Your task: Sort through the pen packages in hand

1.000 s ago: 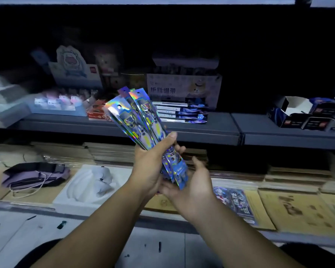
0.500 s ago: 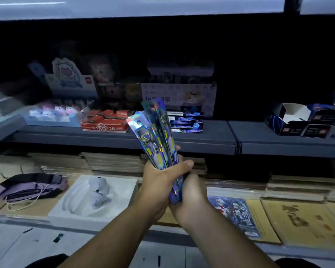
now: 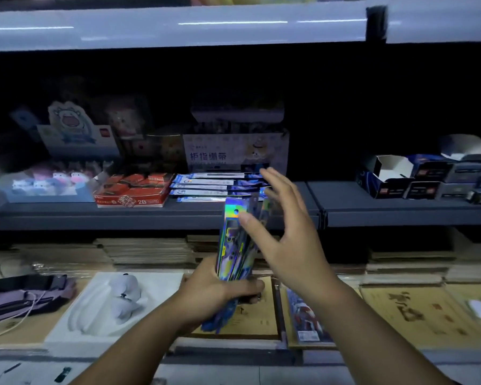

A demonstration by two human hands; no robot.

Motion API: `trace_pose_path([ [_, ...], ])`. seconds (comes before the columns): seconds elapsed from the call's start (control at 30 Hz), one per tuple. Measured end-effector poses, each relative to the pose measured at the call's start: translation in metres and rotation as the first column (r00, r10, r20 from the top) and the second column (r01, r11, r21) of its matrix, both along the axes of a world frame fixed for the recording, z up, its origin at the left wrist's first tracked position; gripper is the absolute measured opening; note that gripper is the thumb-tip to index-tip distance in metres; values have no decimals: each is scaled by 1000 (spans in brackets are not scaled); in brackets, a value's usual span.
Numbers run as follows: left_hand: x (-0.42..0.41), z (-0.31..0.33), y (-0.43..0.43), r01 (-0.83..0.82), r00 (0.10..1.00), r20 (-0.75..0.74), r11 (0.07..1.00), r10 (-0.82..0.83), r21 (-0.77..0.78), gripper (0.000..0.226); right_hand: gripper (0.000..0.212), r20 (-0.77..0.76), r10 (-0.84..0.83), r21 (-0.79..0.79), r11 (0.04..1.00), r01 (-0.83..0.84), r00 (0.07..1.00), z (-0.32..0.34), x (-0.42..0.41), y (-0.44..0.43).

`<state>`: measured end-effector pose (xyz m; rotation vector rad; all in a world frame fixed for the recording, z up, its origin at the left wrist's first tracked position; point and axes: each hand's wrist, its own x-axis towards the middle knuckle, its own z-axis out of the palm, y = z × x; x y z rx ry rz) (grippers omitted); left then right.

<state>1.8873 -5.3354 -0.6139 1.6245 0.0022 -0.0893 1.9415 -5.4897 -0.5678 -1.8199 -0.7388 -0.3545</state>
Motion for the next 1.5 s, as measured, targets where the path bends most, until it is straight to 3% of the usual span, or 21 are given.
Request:
trace_pose_path([
  [0.07, -2, -1, -1, 59, 998, -12, 994, -58, 95, 51, 59, -6, 4, -41, 999, -4, 1000, -1, 3, -2],
  [0.23, -6, 5, -9, 63, 998, -26, 966, -58, 253, 32, 19, -35, -36, -33, 999, 35, 999, -14, 0, 4],
  [0.37, -7, 14, -15, 76, 997, -17, 974, -74, 214, 20, 23, -46, -87, 16, 996, 88, 995, -18, -4, 6],
  [0.5, -5, 14, -22, 102, 994, -42, 979, -96, 174, 29, 25, -53, -142, 26, 989, 143, 988, -21, -6, 9],
  [0.63, 0, 17, -20, 120, 992, -80, 950, -101, 289, 19, 27, -97, -119, -5, 993, 120, 988, -21, -2, 9],
  [0.8, 8, 24, -25, 53, 999, -34, 910, -43, 411, 33, 25, -156, -69, -5, 998, 69, 985, -5, 13, -14],
  [0.87, 13, 25, -28, 10, 1000, -3, 881, -10, 474, 21, 28, -135, -80, -34, 996, 77, 988, 2, 19, -24],
  [0.97, 18, 28, -36, -69, 997, 49, 880, 52, 469, 34, 26, -112, -111, -81, 991, 103, 987, 11, 26, -43],
  [1.13, 28, 39, -43, -120, 991, 118, 865, 71, 487, 15, 29, -81, -155, -122, 982, 144, 985, 29, 35, -68],
  [1.3, 23, 46, -62, -257, 960, 229, 836, 163, 484, 30, 36, -77, -214, -158, 967, 200, 974, 42, 31, -87],
  [1.5, 23, 68, -72, -320, 944, 235, 806, 230, 498, 25, 40, -67, -268, -282, 929, 239, 961, 48, 30, -114],
])
